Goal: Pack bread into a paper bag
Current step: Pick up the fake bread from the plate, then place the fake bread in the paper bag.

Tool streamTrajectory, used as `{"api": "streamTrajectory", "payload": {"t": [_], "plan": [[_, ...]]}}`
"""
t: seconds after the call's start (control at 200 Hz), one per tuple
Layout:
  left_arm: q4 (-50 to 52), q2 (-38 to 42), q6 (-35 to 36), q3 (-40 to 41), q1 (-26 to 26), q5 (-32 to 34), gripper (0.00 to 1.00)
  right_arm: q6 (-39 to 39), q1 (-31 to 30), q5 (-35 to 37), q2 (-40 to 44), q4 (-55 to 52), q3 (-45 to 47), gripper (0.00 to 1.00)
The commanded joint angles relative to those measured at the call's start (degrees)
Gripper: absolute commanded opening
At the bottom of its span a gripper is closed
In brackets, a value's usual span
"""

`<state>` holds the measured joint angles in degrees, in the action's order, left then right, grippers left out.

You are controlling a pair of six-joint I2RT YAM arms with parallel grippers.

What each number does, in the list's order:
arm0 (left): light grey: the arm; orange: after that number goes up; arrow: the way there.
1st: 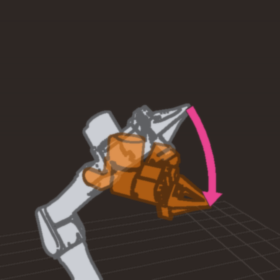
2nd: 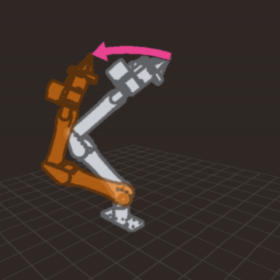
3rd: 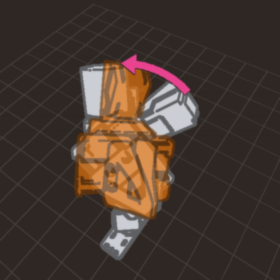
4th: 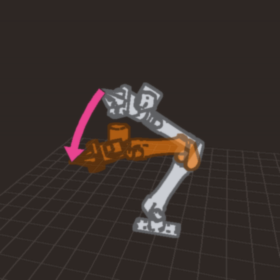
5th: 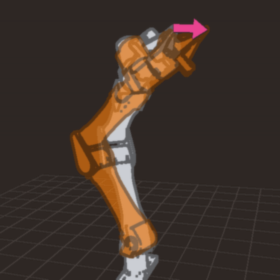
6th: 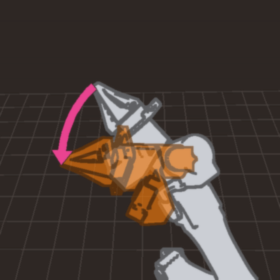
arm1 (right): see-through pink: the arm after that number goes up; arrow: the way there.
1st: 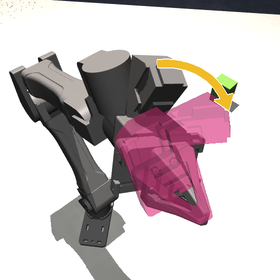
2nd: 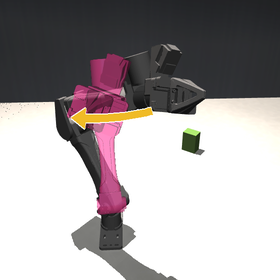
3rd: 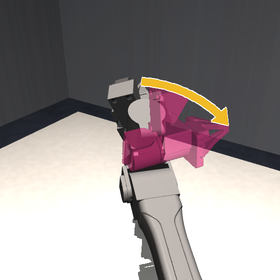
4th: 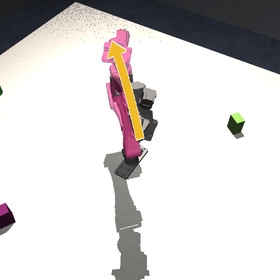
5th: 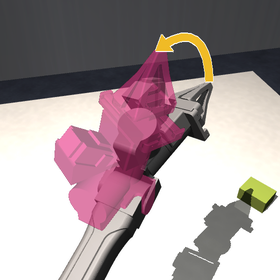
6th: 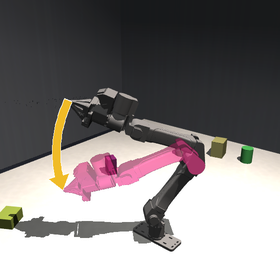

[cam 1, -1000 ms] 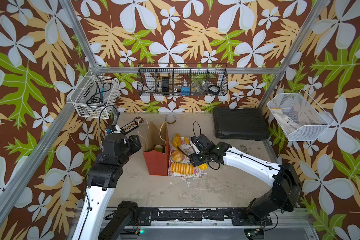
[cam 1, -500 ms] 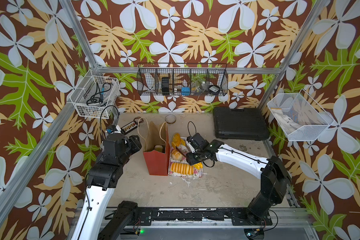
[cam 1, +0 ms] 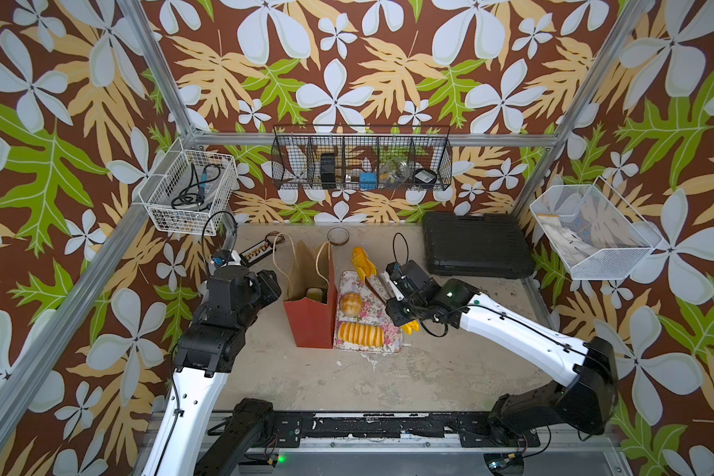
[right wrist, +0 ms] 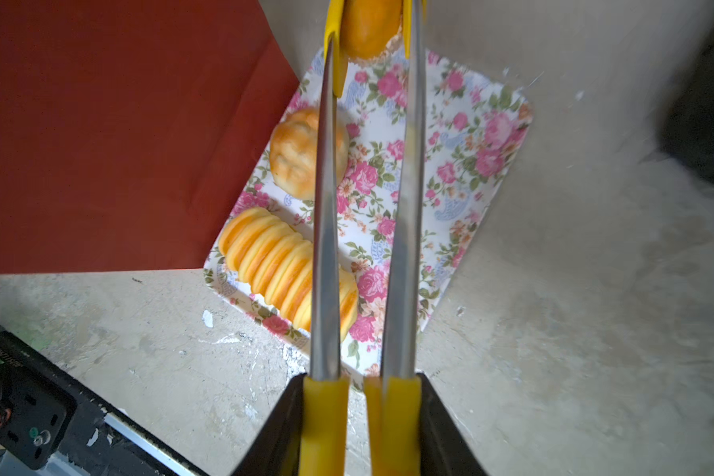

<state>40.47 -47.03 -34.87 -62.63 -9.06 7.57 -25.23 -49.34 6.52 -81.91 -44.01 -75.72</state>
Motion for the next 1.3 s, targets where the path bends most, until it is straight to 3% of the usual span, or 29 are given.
{"api": "streamTrajectory", "payload": {"t": [0.0,0.14,0.415,0.686,0.871,1.296], "plan": [[-1.32,-0.74,-1.41,0.35,-0.04,1.32,0.58,0.95,-5.99,10.59,3.27,-5.26,-6.23,0.29],[-3.18,-1.3,-2.39,0.01,0.0,0.43,0.57,0.8,-15.84,22.62,1.79,-13.59,-20.84,0.29],[-2.59,-0.18,-2.0,-1.45,-0.02,2.9,0.57,3.08,-26.17,28.19,-0.56,-10.28,-30.03,0.31],[-2.07,0.68,-1.56,-1.25,0.0,3.8,0.57,3.32,-29.74,23.35,-4.78,-8.68,-30.41,0.33],[-1.77,1.06,-1.17,-1.44,0.01,4.28,0.58,0.73,-29.96,16.5,-4.24,-6.05,-25.12,0.35],[-1.93,0.29,-1.12,-2.08,-0.2,3.69,0.58,-4.06,-30.18,18.99,-0.02,-7.41,-17.19,0.39]]}}
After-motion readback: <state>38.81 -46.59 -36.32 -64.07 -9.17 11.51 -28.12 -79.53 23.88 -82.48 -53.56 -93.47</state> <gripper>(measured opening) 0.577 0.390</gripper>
